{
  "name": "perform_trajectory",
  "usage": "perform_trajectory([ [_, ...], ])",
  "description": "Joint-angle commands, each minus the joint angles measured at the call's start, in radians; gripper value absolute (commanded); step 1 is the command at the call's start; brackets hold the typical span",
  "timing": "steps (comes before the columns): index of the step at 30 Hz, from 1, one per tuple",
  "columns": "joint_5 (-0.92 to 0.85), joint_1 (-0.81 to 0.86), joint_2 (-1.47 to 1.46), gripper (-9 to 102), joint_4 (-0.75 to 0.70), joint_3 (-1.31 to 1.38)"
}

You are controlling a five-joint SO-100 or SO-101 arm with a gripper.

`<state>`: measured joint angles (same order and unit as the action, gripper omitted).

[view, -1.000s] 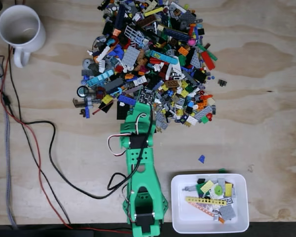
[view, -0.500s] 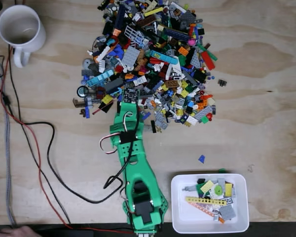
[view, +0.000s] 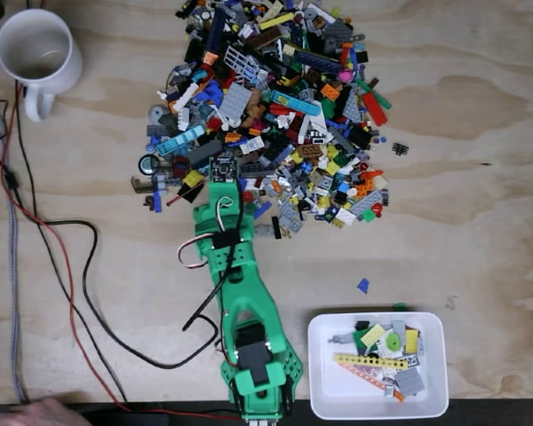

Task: Find the closest Lego and put it in the bin.

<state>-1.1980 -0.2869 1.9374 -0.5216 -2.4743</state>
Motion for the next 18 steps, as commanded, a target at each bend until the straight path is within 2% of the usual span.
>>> perform_trajectory([
  [1,-0.023,0.006,0.003,28,0.018,0.034],
  [18,-0.054,0.031,-0.064,26,0.101,0.009],
])
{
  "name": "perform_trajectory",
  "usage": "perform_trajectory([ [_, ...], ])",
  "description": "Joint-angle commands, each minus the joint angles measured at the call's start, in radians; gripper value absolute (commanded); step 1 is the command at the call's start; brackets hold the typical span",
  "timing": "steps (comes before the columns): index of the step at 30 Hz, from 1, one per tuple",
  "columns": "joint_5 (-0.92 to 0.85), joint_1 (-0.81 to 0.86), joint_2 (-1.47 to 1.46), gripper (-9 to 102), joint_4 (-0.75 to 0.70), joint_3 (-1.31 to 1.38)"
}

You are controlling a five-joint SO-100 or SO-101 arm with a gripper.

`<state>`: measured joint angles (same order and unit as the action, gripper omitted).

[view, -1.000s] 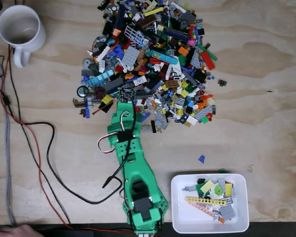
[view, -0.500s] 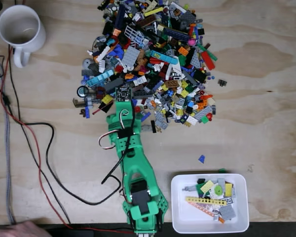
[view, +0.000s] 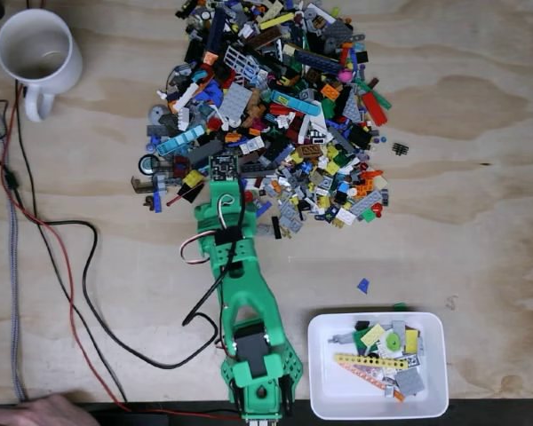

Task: Find the closest Lego and put it in the bin.

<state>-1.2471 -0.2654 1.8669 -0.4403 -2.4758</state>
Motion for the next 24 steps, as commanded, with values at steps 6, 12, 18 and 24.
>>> perform_trajectory([
  [6,-0.005,0.005,-0.021,25,0.031,0.009],
  [12,-0.006,-0.014,-0.041,16,0.035,0.008],
  [18,0.005,-0.038,-0.043,10,0.032,0.012],
  [24,0.032,-0.034,-0.005,8,-0.118,0.138],
])
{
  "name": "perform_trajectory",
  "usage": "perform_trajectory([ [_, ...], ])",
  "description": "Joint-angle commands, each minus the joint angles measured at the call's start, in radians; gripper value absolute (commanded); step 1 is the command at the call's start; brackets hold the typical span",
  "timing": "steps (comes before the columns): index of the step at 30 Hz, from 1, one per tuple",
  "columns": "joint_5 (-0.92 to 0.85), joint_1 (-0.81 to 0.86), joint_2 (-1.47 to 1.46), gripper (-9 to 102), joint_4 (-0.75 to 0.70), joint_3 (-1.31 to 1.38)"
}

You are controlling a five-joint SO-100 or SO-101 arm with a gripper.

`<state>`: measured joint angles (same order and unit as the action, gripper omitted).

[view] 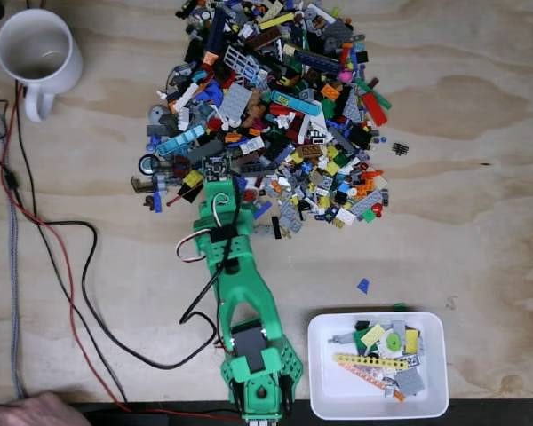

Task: Find the closest Lego and put it in the bin.

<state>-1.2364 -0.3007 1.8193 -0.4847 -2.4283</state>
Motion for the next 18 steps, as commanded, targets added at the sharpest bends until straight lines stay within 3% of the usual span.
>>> perform_trajectory([
  [1,0.028,0.006,0.055,8,-0.117,0.127],
  [11,0.132,0.048,0.198,9,-0.603,0.518],
  [15,0.160,0.055,0.202,14,-0.638,0.505],
  [18,0.196,0.025,0.202,19,-0.571,0.394],
])
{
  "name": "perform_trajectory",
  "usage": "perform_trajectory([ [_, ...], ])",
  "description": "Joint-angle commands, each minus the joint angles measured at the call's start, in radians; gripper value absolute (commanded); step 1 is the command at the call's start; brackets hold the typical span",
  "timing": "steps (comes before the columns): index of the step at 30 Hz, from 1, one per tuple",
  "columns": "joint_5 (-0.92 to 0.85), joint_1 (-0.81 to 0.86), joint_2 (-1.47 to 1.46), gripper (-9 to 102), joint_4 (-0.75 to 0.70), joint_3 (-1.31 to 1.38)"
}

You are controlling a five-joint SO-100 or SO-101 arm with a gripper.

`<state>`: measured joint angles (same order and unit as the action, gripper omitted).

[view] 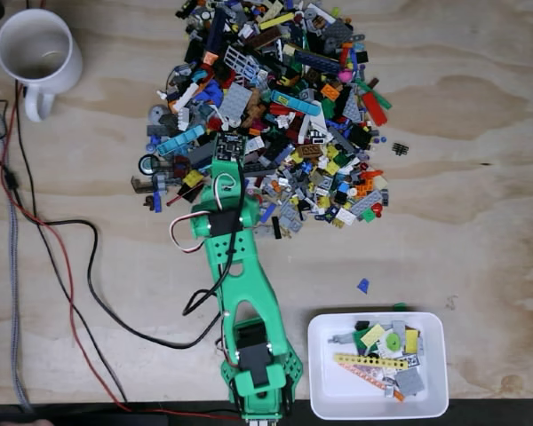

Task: Find the closest Lego and put it in the bin.

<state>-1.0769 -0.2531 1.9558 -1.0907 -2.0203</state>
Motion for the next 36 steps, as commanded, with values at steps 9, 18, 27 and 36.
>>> perform_trajectory([
  [9,0.057,-0.031,-0.092,28,0.288,-0.117],
  [18,-0.092,0.064,-0.247,29,0.362,-0.094],
  [27,-0.261,0.066,-0.212,32,0.371,-0.161],
  [36,-0.403,0.038,-0.187,31,0.425,-0.232],
])
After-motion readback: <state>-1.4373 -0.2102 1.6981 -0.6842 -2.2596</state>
